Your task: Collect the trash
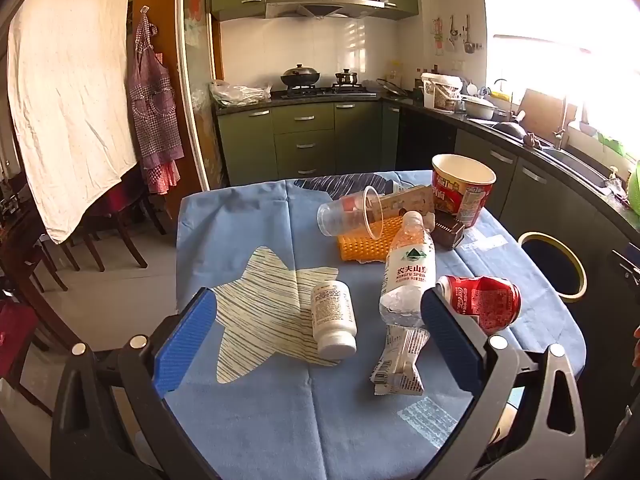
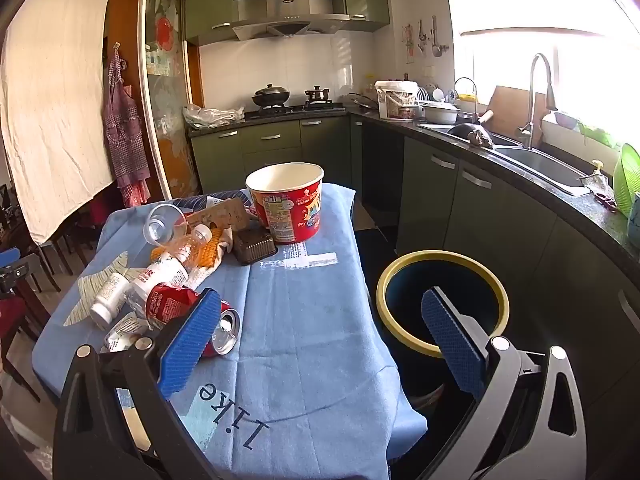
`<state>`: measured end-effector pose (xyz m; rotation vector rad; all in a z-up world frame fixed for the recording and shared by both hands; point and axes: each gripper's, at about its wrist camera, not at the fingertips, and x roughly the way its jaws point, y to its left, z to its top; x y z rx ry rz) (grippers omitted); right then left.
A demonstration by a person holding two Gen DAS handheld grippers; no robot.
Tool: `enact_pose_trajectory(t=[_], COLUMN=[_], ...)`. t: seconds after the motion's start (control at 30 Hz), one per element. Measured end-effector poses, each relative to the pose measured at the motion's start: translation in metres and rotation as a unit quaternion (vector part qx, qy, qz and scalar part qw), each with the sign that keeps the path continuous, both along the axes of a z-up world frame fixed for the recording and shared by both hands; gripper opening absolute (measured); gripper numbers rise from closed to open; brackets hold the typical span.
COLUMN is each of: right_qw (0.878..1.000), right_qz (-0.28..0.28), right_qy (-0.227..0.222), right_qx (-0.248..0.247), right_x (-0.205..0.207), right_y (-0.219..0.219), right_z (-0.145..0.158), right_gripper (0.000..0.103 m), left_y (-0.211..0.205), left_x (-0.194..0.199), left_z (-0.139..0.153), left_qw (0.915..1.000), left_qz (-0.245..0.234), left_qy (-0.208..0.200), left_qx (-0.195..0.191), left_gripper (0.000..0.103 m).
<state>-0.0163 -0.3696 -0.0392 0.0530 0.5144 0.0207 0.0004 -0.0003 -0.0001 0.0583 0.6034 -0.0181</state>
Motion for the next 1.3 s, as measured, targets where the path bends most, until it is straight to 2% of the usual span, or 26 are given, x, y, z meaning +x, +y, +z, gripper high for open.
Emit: enact_pose_trajectory(t=[0.57,0.63,1.3], right_qw=[1.0,1.0,1.0], right_qz=[-0.003,-0.003,-0.002], right_qy=[0.004,0.005,0.007], right_qx=[0.005,0.005,0.005], right_x=[0.0,-0.001,0.002], right_y=[-0.002,-0.002,-0.002], right_z=[-0.002,-0.003,-0.006], right_gripper=[0.099,0.099,0.099], left_y=[-0.008,-0.008,-0.008], left_x=[-0.009,0.0,0.001], left_z=[0.0,-0.007,-0.008], left_qw=[1.0,0.9999,0.9999], left_qz=[0.004,-0.007,-0.011], left_qy=[0.001,0.007,0.01], left_qx=[0.003,0.003,0.005], left_gripper=[0.097,0.097,0.097])
